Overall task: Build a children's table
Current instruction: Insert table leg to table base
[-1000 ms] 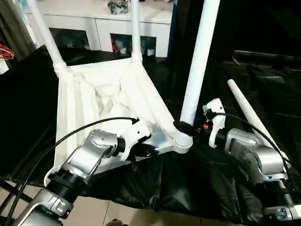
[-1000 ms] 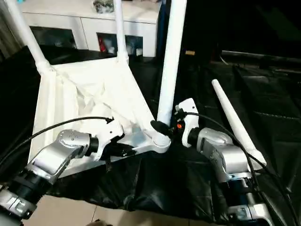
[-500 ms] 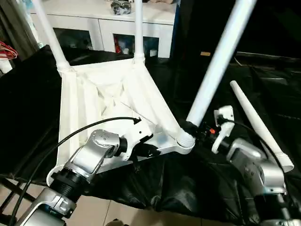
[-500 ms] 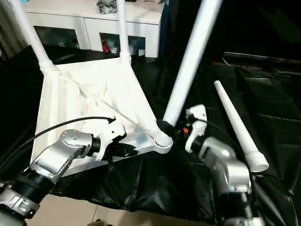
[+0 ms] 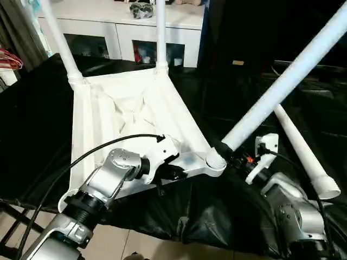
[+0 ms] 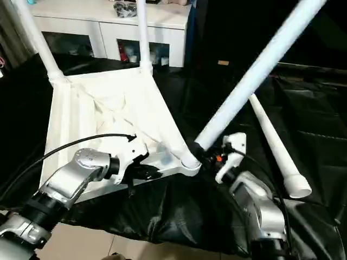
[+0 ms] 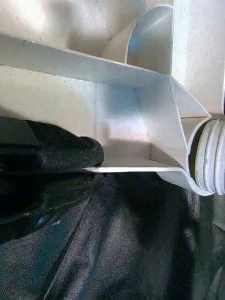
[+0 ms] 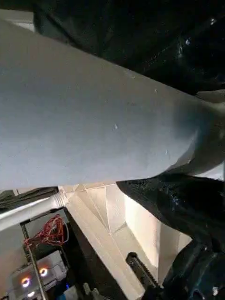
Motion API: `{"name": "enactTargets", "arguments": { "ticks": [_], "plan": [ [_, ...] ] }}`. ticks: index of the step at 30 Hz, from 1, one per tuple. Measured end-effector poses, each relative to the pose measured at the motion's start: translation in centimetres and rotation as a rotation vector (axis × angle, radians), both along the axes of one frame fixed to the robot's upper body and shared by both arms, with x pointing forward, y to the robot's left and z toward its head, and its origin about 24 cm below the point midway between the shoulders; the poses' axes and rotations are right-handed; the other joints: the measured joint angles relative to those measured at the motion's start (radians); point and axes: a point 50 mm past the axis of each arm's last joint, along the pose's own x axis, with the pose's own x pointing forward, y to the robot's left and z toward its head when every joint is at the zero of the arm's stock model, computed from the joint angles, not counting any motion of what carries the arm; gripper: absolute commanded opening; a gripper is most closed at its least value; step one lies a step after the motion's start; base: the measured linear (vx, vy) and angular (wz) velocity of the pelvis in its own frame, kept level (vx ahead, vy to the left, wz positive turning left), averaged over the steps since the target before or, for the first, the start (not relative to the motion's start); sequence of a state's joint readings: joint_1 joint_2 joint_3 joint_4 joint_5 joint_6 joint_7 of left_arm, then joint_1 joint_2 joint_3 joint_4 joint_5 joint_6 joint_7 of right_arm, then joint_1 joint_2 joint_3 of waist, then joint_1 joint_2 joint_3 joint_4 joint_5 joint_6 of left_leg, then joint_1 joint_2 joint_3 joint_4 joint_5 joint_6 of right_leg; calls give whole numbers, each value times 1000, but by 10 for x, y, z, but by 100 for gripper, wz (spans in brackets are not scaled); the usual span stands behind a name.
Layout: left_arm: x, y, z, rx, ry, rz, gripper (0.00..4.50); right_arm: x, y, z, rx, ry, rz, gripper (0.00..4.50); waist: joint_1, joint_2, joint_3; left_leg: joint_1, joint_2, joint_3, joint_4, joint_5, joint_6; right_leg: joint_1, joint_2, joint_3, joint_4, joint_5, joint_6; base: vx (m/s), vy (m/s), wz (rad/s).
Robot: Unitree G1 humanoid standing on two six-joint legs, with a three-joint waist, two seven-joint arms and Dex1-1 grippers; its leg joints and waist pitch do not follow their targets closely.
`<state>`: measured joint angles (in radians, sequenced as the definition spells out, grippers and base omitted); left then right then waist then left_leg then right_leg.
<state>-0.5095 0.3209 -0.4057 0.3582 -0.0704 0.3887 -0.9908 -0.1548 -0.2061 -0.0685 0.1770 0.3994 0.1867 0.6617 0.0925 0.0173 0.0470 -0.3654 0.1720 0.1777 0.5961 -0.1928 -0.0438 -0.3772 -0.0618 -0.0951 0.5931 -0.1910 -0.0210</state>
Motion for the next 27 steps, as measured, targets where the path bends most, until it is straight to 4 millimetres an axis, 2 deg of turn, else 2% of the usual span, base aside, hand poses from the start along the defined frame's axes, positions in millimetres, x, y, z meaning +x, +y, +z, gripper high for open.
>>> {"name": "enactTargets", "arguments": {
  "ticks": [12,19,23,27],
  "plan": [
    [1,1,0,6,-10,-4,0,-2,1,3,-114,-46,44,188,-2,1,0,-1,0,0,-3,0,0,0,0,0,-3,0,0,0,0,0],
    [1,5,1,12,-12,-16,0,5,5,9,-211,-59,171,188,-5,-1,1,0,0,0,-5,0,0,-1,0,-1,-3,0,0,0,0,0],
    [1,8,2,17,-12,-23,0,12,5,13,-252,-53,249,188,-5,-8,2,0,0,0,-7,0,0,-2,0,-2,-3,0,0,0,0,0],
    [1,11,3,21,-17,-39,0,14,5,15,-262,-52,313,188,-5,-9,3,0,0,0,-8,0,0,-2,0,-2,-3,0,0,0,0,0]
  ]
}}
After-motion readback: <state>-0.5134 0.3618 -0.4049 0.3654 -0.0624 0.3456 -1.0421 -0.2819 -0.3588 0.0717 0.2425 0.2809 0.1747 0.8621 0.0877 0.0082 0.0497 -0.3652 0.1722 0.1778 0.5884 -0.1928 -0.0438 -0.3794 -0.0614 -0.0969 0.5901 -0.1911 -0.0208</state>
